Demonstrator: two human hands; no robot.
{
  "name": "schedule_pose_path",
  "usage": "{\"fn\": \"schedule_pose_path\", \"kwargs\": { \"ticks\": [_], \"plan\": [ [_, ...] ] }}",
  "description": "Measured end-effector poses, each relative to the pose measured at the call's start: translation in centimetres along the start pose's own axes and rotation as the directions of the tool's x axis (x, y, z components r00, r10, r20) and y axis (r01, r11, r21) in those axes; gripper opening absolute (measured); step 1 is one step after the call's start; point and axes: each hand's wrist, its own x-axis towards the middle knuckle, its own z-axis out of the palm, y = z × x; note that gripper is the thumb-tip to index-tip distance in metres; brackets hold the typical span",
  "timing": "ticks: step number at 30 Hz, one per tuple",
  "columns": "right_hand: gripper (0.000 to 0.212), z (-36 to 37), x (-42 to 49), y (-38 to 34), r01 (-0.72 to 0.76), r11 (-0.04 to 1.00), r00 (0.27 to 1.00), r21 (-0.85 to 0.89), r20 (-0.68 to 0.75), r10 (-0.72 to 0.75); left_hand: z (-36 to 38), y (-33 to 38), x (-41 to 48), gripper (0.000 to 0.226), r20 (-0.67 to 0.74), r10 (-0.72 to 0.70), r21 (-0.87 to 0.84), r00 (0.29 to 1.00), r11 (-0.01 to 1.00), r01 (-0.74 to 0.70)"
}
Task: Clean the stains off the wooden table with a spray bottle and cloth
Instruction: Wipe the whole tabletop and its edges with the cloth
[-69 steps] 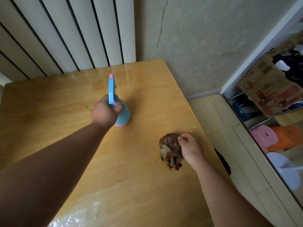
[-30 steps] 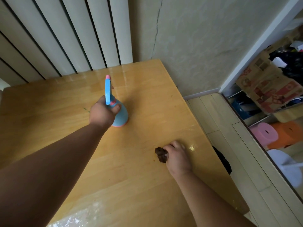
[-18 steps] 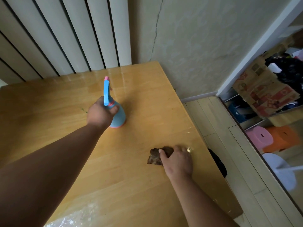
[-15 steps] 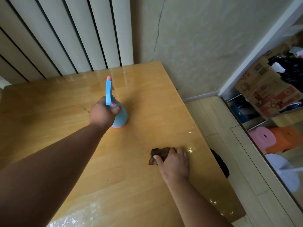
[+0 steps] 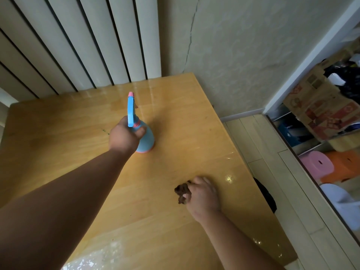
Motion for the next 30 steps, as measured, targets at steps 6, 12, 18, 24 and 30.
{"fn": "schedule_pose_path", "kwargs": {
  "ticks": [6,12,18,24,30],
  "plan": [
    [0.026,-2.8,0.6,3.4,-0.194,0.947,0.974,0.257,-0.067,0.217,-0.1,0.1,0.0,0.04,0.005,0.015,0.018,1.0,1.0,-0.015],
    [0.021,-4.7,1.6,4.7,-0.385,0.728,0.909,0.567,0.095,0.407,-0.2,0.1,0.0,0.038,0.009,0.003,0.001,1.0,1.0,-0.003],
    [0.034,-5.0,0.2,5.5,-0.474,0.845,0.88,0.247,0.102,0.463,-0.3,0.1,0.0,0.038,0.011,0.006,0.015,1.0,1.0,-0.006],
    [0.033,-4.2,-1.2,4.6,-0.392,0.896,0.919,0.209,0.134,0.371,-0.2,0.0,0.1,0.038,0.01,0.023,0.015,1.0,1.0,-0.024],
    [0.037,-3.9,-0.4,3.4,-0.349,0.931,0.929,0.11,0.173,0.328,-0.1,0.1,0.0,0.041,0.011,0.014,0.011,1.0,1.0,-0.014]
  ]
}}
